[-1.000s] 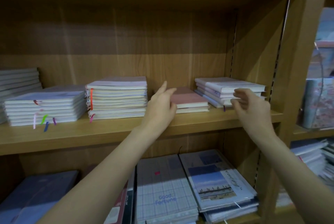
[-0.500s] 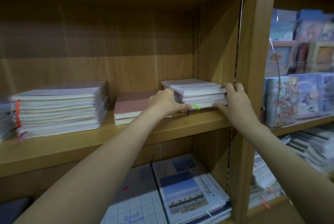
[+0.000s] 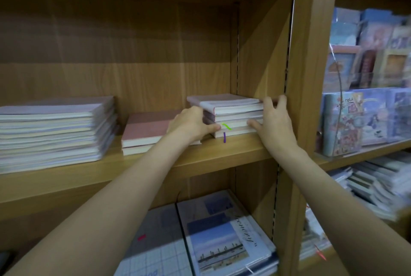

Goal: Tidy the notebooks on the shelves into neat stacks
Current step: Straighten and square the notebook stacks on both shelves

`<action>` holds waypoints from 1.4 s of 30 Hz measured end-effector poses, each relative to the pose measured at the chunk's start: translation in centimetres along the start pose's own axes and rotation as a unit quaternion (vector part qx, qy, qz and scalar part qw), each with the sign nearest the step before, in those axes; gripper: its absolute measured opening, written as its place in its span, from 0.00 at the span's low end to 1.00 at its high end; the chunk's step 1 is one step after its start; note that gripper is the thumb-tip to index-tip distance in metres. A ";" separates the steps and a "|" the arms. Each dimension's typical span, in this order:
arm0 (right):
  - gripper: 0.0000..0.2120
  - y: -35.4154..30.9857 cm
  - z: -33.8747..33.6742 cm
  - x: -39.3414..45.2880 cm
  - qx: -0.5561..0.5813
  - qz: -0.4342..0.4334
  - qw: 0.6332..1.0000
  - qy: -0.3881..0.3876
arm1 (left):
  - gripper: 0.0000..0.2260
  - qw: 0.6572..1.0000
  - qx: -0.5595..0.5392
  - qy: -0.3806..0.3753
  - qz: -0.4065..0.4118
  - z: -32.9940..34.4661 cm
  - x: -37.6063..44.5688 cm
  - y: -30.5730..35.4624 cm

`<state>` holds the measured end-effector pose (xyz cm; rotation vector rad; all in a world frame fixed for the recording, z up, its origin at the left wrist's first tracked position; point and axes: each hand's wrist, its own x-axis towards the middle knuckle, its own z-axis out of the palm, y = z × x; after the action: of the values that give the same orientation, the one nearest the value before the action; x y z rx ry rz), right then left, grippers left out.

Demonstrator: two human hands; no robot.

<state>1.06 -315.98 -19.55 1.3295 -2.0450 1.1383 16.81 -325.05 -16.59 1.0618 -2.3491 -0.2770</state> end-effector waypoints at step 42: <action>0.18 0.9 0.6 -0.5 0.072 0.053 0.994 0.060 | 0.22 0.990 -0.075 -0.115 0.024 -0.7 -0.1 0.3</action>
<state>0.49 -316.02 -20.62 1.1970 -1.9989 1.4026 17.06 -324.71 -15.89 0.9420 -2.5056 -0.5748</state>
